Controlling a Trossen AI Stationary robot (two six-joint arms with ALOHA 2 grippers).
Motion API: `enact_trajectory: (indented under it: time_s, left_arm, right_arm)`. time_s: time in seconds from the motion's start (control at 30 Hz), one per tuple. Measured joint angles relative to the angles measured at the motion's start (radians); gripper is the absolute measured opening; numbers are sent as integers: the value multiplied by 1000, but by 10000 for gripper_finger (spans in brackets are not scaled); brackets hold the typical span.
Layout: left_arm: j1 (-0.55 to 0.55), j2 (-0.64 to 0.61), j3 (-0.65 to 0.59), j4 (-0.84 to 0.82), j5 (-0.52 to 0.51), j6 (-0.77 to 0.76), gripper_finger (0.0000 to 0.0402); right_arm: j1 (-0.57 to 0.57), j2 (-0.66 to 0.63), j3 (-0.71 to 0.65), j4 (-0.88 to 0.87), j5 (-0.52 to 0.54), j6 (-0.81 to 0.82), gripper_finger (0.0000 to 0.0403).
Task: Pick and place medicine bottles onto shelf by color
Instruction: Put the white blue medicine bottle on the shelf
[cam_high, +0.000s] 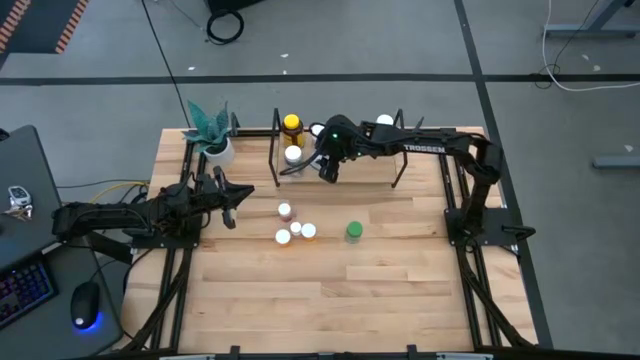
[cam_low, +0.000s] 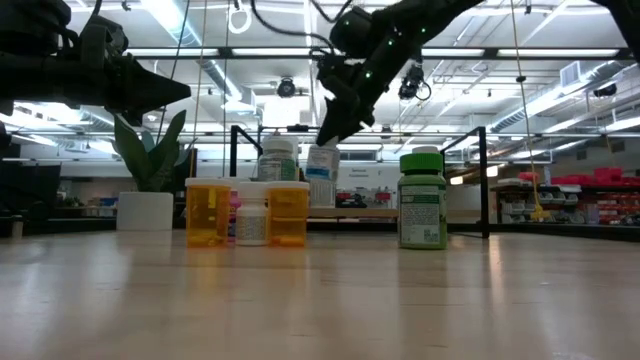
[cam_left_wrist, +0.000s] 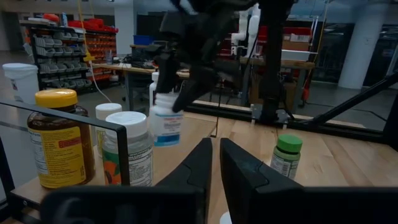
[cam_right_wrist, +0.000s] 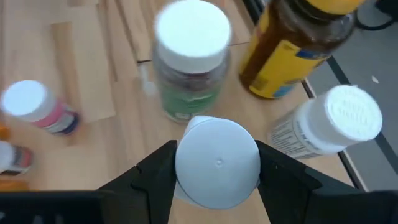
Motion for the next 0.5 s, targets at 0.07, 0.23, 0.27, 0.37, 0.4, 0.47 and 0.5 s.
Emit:
enact_trajectory:
  time_s: [0.07, 0.23, 0.27, 0.37, 0.4, 0.47, 0.5]
  left_arm:
    - [0, 0, 0, 0, 0, 0, 35]
    - [0, 0, 0, -2, 1, 0, 30]
    - [0, 0, 0, -1, 0, 0, 30]
    - [0, -2, 0, -5, 1, 0, 34]
    - [0, -2, 0, -3, 0, 0, 35]
    - [0, -2, 0, -5, 1, 0, 38]
    - [0, -2, 0, -4, 0, 0, 39]
  right_arm:
    - [-17, 10, -2, 1, -2, 0, 202]
    - [-44, 41, -1, 38, -20, 0, 202]
    - [-47, 46, -2, 27, -23, 1, 202]
    - [-45, 58, -3, 31, -27, 0, 202]
    - [-43, 63, -3, 30, -27, -3, 202]
    - [-39, 71, -2, 43, -25, -5, 202]
    - [-38, 72, -2, 38, -25, -8, 203]
